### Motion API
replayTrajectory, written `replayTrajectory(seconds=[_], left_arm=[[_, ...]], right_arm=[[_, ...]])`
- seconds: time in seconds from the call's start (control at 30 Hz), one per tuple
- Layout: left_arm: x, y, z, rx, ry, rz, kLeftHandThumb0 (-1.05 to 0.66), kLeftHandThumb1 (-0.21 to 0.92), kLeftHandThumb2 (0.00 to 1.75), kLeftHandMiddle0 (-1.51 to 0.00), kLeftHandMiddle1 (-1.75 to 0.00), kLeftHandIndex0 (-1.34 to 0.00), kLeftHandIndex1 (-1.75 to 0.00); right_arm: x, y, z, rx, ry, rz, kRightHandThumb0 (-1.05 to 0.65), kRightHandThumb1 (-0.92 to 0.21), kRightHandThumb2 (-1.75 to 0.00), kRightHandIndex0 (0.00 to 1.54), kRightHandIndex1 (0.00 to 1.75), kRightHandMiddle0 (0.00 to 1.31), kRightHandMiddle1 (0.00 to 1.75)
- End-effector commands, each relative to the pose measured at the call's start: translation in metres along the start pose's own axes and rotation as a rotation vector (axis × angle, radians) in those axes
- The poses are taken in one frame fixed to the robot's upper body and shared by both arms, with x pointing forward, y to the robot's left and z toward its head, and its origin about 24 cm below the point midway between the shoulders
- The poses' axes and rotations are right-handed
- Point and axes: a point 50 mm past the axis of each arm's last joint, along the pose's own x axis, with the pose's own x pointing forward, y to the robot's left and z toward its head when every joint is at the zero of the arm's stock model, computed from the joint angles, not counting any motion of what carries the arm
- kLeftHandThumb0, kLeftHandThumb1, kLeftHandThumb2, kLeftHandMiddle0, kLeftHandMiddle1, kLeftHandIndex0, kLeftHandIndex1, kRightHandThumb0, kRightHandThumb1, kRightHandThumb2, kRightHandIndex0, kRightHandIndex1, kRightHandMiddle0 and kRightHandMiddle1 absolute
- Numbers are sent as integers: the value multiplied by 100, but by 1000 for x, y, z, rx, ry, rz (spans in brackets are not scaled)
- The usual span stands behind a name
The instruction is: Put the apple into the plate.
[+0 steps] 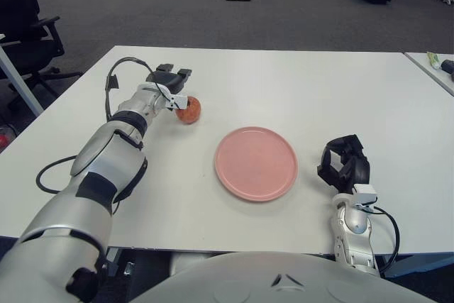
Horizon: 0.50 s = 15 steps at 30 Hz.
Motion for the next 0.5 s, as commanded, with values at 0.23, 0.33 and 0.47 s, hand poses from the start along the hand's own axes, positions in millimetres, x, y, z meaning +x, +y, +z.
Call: replayTrajectory(seconds=[0.23, 0.33, 0.47], left_arm=[[0, -23, 10, 21, 23, -133, -104, 78, 34, 0, 0, 0, 0], [0, -25, 11, 19, 27, -143, -104, 79, 34, 0, 0, 0, 0], [0, -28, 15, 10, 30, -163, -104, 80, 33, 0, 0, 0, 0]], right_arm=[[1, 0, 7, 20, -25, 1, -40, -57, -100, 61, 141, 41, 175], [-1, 0, 7, 24, -27, 2, -40, -57, -101, 62, 142, 41, 175], [-2, 0, 8, 21, -32, 7, -41, -55, -102, 62, 142, 42, 175]])
